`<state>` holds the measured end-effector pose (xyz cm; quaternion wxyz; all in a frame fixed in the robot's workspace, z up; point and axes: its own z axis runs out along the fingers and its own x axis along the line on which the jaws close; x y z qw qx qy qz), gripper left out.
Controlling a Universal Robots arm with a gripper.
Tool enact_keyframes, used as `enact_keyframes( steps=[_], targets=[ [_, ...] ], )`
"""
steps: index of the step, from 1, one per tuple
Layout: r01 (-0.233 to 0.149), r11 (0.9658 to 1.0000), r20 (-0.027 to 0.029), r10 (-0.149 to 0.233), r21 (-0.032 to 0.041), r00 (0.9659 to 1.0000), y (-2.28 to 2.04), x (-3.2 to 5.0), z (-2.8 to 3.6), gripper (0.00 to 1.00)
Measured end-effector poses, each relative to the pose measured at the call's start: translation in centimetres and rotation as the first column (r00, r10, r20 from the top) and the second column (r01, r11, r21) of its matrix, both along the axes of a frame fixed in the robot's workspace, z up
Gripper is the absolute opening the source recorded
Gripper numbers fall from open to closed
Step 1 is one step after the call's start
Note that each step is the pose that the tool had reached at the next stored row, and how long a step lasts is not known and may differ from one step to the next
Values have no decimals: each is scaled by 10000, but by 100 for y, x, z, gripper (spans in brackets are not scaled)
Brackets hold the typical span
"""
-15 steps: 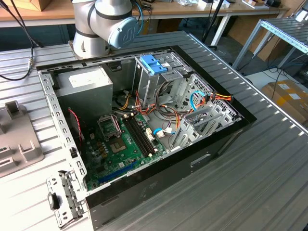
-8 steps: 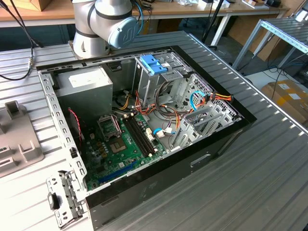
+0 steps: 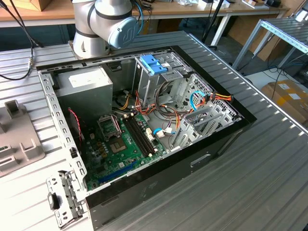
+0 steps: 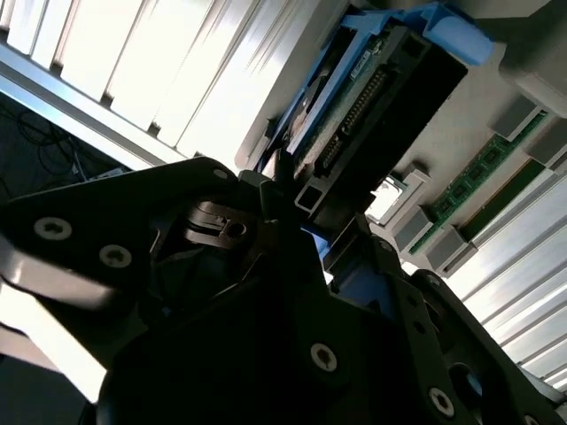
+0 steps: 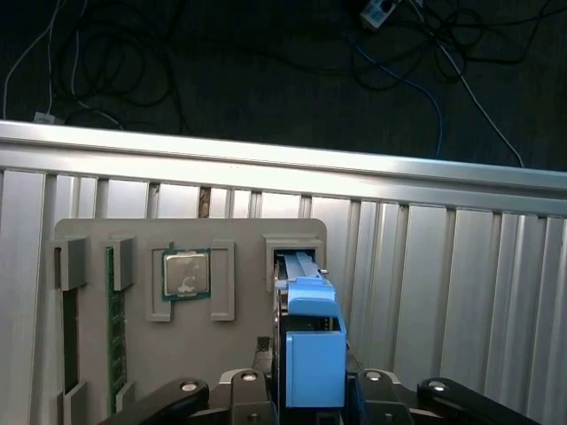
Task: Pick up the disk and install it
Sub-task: 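Pick up the disk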
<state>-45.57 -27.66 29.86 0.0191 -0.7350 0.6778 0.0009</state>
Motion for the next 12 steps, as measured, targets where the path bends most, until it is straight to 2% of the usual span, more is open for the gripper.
enact_keyframes(
  steps=[2,6,9,12],
  targets=[
    [0,10000,70,0,0,10000,0,0,0,37],
    [1,10000,162,-1,1,9999,1,-8,-2,37],
    [0,10000,158,0,0,9999,-1,-61,-6,37],
    [0,10000,158,0,0,9999,0,-65,-7,37]
  ],
)
